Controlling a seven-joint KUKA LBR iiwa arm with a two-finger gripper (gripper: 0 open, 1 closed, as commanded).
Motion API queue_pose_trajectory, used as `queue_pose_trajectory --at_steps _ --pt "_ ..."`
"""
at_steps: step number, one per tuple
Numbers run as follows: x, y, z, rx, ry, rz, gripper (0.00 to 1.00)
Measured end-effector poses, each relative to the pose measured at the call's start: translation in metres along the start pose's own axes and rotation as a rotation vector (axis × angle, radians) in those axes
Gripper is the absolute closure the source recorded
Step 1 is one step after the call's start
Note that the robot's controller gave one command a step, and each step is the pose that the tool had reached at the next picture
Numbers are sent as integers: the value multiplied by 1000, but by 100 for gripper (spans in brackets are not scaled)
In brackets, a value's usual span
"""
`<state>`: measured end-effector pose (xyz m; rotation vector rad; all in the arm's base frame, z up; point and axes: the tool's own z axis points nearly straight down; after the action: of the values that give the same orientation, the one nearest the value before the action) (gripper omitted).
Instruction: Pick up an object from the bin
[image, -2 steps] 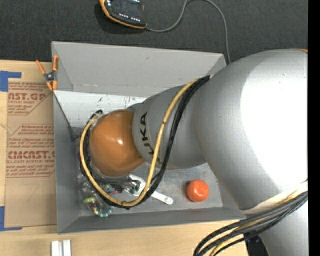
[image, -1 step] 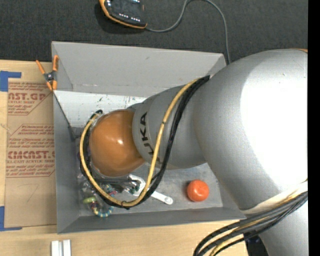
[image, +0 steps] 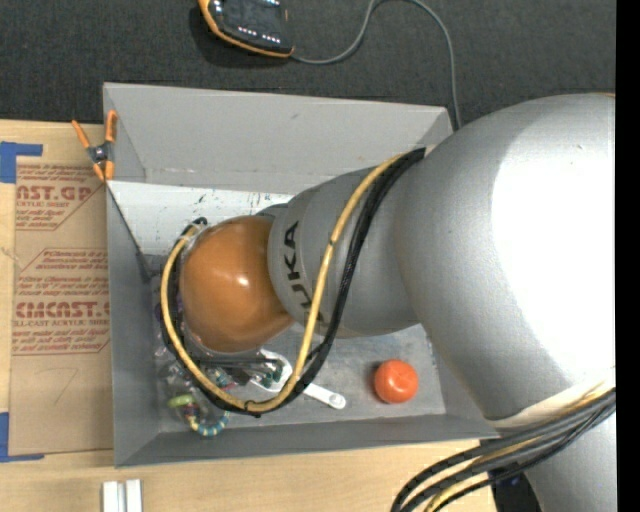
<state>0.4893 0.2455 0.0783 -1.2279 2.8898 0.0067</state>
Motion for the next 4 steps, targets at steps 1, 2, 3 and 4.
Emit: queue_pose_trajectory --at_steps 1,2,3,4 --pt "0 0 -19 0 -1 0 100" --pt "-1 1 -31 0 -4 0 100" --pt "0 1 -57 -1 -1 0 100" --pt "-1 1 -71 0 -4 1 100"
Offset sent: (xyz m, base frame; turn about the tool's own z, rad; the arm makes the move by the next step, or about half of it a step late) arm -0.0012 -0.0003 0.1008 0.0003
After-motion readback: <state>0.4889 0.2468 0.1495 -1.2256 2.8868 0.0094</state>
